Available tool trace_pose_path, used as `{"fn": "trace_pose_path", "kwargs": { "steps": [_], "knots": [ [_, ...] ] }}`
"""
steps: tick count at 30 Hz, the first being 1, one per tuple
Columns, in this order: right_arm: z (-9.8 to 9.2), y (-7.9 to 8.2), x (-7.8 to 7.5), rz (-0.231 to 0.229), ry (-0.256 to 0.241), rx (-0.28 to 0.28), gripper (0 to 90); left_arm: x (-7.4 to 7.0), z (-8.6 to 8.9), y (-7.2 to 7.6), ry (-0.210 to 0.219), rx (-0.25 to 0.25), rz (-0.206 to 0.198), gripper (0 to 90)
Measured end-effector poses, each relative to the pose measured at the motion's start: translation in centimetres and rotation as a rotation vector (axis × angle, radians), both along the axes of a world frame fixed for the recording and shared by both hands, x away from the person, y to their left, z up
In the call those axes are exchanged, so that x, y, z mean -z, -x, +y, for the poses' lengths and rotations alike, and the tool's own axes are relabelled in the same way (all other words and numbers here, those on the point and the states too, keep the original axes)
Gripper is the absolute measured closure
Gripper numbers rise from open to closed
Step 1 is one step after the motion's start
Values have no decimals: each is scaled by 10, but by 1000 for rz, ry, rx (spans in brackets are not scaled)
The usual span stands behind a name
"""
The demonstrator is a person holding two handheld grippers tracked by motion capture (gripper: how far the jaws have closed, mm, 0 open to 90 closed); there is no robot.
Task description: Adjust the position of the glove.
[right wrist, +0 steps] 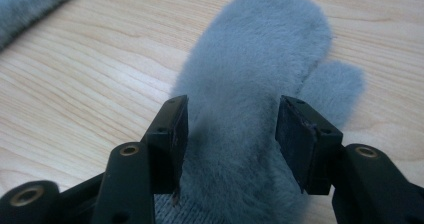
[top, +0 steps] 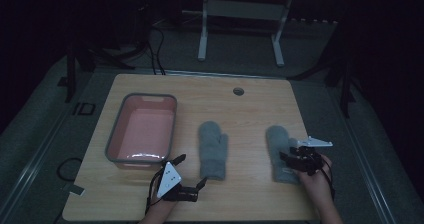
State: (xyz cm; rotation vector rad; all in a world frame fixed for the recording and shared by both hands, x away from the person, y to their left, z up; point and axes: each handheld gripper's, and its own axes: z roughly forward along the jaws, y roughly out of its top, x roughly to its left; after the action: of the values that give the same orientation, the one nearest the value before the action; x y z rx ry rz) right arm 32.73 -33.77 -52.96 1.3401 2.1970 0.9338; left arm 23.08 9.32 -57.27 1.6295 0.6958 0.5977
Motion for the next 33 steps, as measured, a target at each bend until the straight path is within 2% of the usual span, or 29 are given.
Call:
{"fn": "trace_pose_path", "kwargs": {
  "steps": [5,9,12,13,14,17,21,23,33],
  "knots": [
    [4,-4,14,27,27,-25,472,0,0,0,1,0,1,3],
    [10,0,18,-6,54,-5,527,0,0,0,0,1,-1,3],
    [13,2,19,-20,59,12,621,0,0,0,0,-1,0,3],
    [13,2,19,-20,59,12,621,0,0,0,0,-1,0,3],
    [15,4,20,-25,57,27,689,0,0,0,0,0,0,3],
    [18,3,19,-21,52,43,748,0,0,0,0,0,1,3],
    [16,4,17,-14,7,72,786,0,0,0,-1,-1,1,3],
    [15,4,12,-2,-31,88,792,0,0,0,0,-2,2,3],
    [26,3,-18,-55,-54,132,796,0,0,0,2,-2,1,3]
  ]
}}
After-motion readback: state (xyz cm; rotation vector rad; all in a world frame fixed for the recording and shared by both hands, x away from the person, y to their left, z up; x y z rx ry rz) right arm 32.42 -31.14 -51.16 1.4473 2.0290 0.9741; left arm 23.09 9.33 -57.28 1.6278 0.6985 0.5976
